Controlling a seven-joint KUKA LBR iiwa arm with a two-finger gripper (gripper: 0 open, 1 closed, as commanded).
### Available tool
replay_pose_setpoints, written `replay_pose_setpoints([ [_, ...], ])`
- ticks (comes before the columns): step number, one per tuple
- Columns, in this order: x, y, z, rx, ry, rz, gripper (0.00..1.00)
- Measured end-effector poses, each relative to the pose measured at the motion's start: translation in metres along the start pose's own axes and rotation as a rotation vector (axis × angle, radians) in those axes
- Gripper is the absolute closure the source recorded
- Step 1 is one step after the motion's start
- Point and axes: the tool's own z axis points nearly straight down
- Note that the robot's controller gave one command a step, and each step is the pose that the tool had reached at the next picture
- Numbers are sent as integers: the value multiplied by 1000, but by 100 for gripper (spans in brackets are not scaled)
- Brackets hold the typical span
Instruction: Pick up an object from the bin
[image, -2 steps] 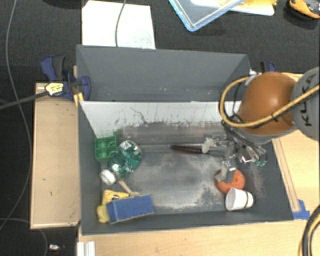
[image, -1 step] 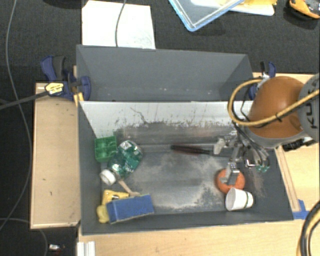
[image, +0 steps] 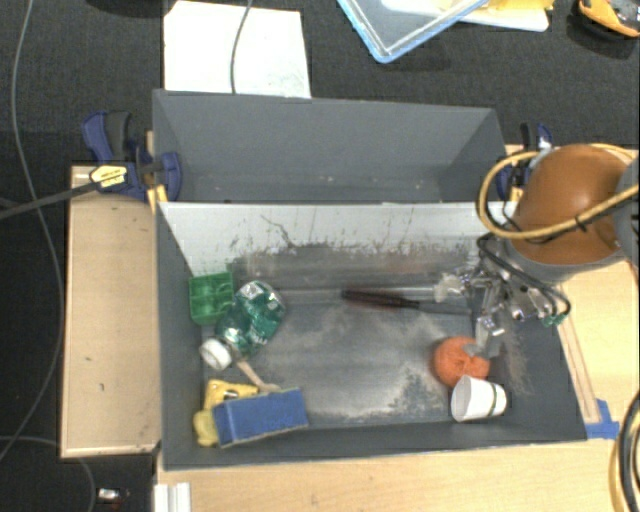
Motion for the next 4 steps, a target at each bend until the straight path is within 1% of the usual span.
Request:
replay_pose_setpoints([
  [1, -9, 11, -9, 0, 1, 6, 0],
  [2, 4, 15, 24, 1, -1, 266, 0],
  [3, 4, 1, 36, 2, -6, 182, 0],
  [4, 30, 5, 44, 1, -2, 491, 0],
])
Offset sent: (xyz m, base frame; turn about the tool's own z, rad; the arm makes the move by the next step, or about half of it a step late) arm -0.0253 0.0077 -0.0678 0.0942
